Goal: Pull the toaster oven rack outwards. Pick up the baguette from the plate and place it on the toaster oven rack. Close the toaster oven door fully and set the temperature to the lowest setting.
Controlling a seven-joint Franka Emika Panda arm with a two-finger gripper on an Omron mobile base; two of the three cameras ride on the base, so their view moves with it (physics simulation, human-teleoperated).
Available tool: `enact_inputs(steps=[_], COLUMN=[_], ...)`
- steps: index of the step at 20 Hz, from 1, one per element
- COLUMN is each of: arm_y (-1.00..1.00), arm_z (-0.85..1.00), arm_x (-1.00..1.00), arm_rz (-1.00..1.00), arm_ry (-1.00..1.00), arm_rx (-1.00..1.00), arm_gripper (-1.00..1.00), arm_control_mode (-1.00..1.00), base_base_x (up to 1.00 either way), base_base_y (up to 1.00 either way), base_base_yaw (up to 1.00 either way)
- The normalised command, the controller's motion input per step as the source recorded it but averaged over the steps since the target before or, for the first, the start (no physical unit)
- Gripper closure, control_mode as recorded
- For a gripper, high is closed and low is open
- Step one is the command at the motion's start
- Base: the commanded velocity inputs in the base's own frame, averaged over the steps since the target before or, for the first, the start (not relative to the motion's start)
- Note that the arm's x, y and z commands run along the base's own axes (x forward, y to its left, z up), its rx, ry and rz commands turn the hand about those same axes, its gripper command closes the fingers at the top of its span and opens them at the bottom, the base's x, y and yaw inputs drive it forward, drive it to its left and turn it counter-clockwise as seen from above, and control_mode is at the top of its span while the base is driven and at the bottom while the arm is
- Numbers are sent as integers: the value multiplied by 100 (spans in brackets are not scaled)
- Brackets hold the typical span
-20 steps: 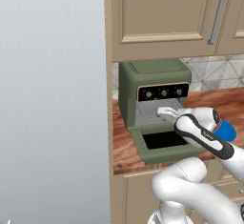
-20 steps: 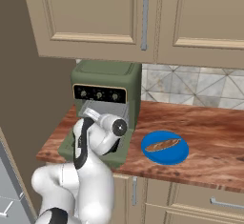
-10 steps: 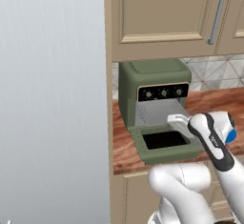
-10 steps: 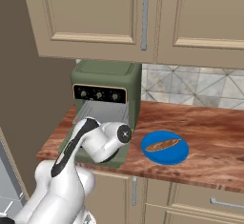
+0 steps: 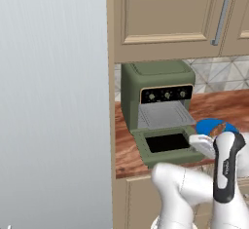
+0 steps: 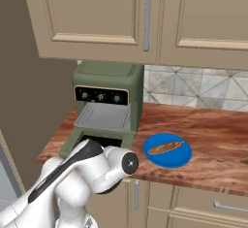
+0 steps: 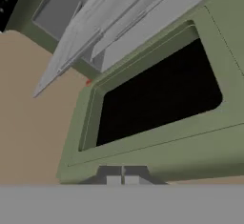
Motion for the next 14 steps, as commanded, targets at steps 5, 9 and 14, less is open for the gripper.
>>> enact_inputs(steps=[5,9,14], arm_y=[-12,8,-7], arm_z=[29,88,100], arm_x=[-56,-6,0], arm_rz=[-17,-24,-23], arm_ry=[3,17,34], arm_rx=[2,-5,-5], arm_gripper=[100,-100,-100], arm_control_mode=[-100,-100,-100], base_base_x=[0,0,0], base_base_y=[0,0,0], base_base_yaw=[0,0,0])
